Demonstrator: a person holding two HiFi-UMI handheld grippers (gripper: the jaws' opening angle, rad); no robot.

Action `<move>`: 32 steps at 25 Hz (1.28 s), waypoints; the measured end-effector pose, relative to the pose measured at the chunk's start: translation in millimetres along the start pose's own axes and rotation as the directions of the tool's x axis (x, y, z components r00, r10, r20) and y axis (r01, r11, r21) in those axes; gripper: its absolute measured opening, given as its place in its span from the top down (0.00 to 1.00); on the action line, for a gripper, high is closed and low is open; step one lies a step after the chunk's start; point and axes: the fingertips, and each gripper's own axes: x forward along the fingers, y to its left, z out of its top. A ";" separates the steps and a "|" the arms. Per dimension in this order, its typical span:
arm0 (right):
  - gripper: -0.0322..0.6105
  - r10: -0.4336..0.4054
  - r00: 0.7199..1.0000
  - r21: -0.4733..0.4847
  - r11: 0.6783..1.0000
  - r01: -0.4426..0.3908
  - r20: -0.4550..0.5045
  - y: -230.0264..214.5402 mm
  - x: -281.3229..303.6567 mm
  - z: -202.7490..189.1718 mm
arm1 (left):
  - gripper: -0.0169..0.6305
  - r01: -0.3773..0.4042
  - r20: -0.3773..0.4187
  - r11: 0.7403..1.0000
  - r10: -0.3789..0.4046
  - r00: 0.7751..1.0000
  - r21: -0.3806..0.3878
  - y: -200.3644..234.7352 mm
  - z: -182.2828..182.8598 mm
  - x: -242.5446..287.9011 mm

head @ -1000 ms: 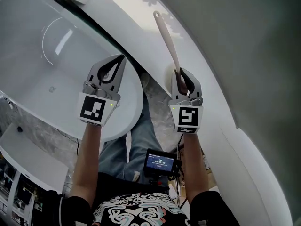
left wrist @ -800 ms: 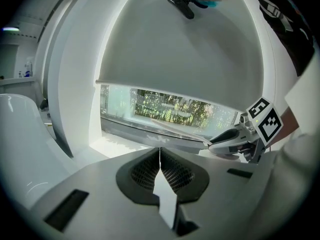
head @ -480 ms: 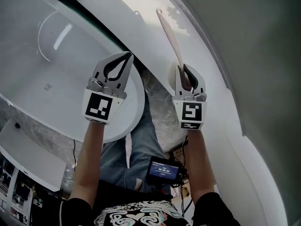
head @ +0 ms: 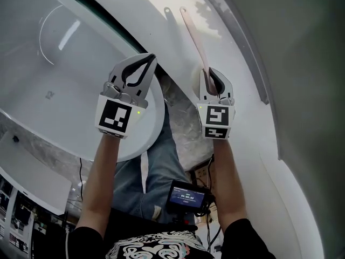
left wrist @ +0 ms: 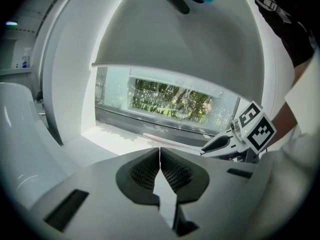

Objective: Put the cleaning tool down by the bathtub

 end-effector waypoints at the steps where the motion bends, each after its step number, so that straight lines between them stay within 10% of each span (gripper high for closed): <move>1: 0.83 0.000 1.000 0.008 1.000 0.000 -0.006 0.3 2.4 -2.6 | 0.95 0.002 -0.006 1.000 -0.002 1.000 0.016 0.1 -2.3 1.4; 32: 0.83 -0.035 0.979 -0.069 0.997 0.022 -0.200 0.8 43.6 -31.9 | 0.95 -0.001 -0.086 1.000 0.001 0.996 0.000 2.8 -34.5 14.2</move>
